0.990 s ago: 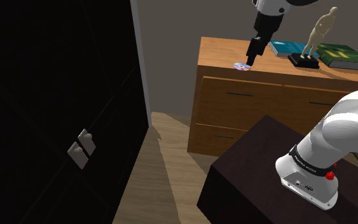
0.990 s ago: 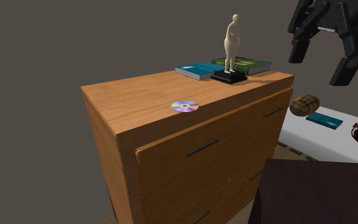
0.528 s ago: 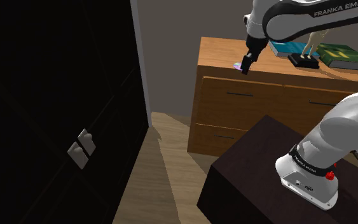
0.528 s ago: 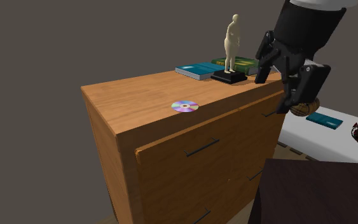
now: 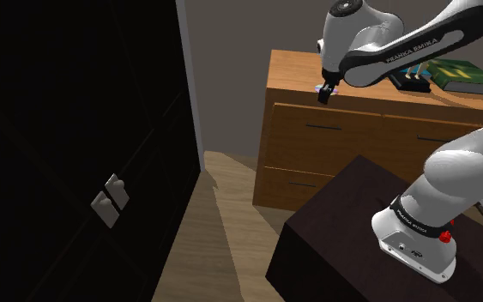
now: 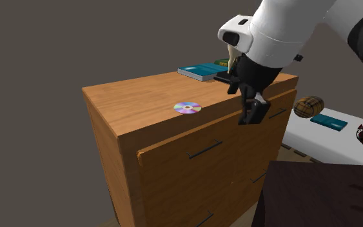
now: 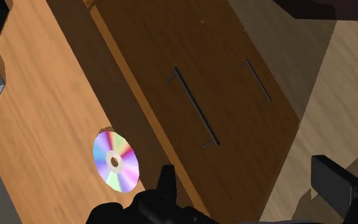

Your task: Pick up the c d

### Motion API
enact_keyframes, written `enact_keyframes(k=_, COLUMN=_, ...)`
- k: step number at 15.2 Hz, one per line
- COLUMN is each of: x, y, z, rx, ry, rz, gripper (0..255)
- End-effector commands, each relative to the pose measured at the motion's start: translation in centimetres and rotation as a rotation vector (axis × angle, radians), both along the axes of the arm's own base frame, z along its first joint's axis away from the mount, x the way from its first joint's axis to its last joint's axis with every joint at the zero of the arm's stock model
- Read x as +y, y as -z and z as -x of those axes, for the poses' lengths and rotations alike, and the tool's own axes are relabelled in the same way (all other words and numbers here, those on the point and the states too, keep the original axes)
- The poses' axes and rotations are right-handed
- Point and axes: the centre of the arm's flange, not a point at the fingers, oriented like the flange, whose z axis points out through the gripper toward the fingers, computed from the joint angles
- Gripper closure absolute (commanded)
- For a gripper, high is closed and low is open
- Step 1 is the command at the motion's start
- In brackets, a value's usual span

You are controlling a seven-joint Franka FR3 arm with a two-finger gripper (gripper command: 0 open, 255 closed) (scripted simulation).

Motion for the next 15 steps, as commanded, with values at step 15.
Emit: enact_keyframes(k=15, x=-12.3, y=11.0, z=-8.9, rx=-0.077, ry=-0.069, rz=0.420, gripper=0)
